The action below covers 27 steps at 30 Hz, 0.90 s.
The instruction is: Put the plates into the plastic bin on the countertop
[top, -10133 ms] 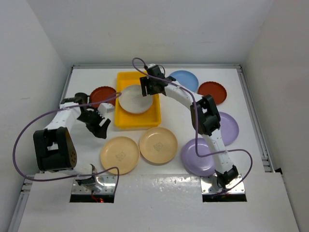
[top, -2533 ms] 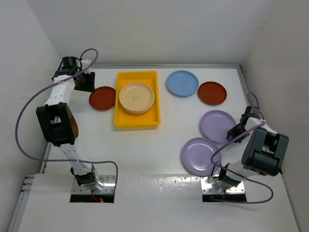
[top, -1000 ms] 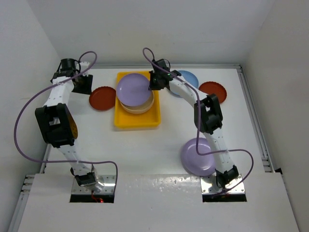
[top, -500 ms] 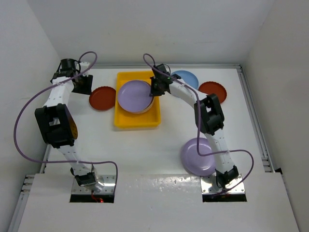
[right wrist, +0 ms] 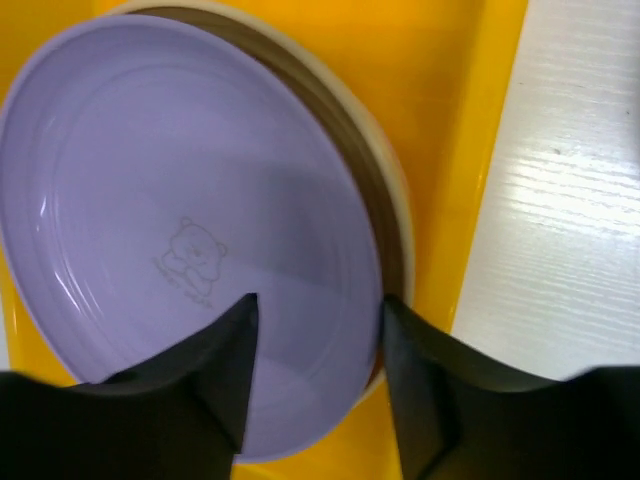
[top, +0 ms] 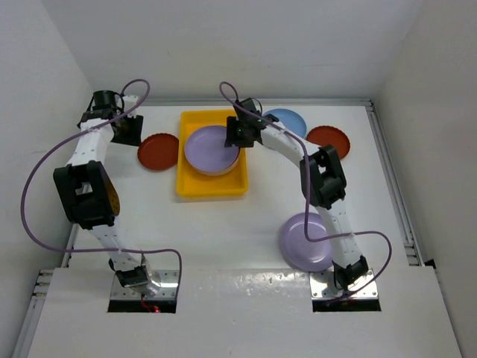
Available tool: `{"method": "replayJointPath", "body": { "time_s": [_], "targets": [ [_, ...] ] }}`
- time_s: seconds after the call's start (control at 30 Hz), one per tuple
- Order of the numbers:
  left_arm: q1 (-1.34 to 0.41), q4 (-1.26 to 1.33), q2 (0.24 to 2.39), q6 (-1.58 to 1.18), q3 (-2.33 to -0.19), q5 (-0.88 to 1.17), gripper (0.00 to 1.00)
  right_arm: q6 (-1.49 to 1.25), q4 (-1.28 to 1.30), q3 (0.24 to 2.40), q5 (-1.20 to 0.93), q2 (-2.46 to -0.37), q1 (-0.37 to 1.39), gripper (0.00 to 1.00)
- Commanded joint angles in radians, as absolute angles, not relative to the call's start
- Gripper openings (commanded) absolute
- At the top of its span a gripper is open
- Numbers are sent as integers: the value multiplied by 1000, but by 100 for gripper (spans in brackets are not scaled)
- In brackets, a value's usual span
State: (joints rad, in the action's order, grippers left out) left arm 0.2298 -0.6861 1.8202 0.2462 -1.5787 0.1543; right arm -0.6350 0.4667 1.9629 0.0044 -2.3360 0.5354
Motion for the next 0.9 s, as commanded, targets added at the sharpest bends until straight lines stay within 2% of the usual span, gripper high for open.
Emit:
{"method": "replayJointPath", "body": {
  "time_s": [0.0,0.23,0.33,0.4,0.6,0.67,0.7,0.73,0.77,0.8,0.83,0.87],
  "targets": [
    [239,-672,1763,249,-1571,172,57,-592,488,1997,61,-2287,541,54],
    [239,-672,1763,249,-1571,172,57,-494,460,1963,182,-2203,580,55],
    [239,-672,1763,249,-1571,181,57,-459,457,1960,219,-2160,581,64],
    [239,-672,1763,249,-1571,181,61,-459,450,1947,218,-2137,581,70],
    [239,-681,1813,223,-1580,166,65,-459,342,1754,120,-1916,534,70],
    [239,-681,1822,212,-1580,179,65,-465,336,1631,127,-1820,493,61],
    [239,-681,1822,212,-1580,179,65,-509,340,1600,130,-1795,477,52],
    [239,-681,1812,212,-1580,193,65,-532,347,1506,103,-1773,435,38],
    [239,-681,1812,212,-1580,202,65,-570,371,1476,85,-1729,393,36],
    [239,-681,1812,212,-1591,202,65,-589,382,1382,30,-1683,373,42],
    [227,-681,1812,212,-1591,202,65,-583,391,1352,17,-1665,332,42],
    [227,-681,1801,212,-1600,202,65,-569,428,1324,8,-1625,301,59]
  ]
}}
